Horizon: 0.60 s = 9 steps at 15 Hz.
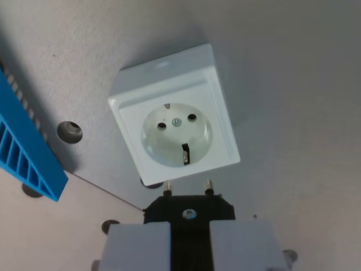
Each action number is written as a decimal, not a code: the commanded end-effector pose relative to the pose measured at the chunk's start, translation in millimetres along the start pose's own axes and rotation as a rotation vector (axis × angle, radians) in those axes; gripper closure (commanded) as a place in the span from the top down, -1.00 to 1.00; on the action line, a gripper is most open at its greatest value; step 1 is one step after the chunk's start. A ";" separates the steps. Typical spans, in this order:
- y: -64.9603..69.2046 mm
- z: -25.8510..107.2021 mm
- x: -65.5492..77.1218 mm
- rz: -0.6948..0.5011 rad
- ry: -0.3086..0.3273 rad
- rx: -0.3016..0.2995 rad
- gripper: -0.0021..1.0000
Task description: Move above the white socket
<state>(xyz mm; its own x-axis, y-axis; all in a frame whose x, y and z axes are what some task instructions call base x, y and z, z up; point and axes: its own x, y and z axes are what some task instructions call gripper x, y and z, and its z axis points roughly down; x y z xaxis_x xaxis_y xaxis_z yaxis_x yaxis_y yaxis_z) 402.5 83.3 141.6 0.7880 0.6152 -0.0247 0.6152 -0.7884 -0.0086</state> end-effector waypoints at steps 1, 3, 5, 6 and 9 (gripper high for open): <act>-4.1 13.8 -2.4 -0.171 0.081 -0.096 -1.00; -5.0 18.5 -2.1 -0.183 0.080 -0.100 -1.00; -5.7 22.7 -2.1 -0.191 0.080 -0.104 -1.00; -6.0 24.6 -2.1 -0.195 0.080 -0.106 -1.00; -7.0 29.7 -2.0 -0.198 0.078 -0.110 -1.00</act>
<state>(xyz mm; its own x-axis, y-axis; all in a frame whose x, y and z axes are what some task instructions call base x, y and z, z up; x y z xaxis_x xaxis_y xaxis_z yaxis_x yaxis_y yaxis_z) 401.2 87.0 119.2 0.7215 0.6921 -0.0216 0.6920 -0.7218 -0.0146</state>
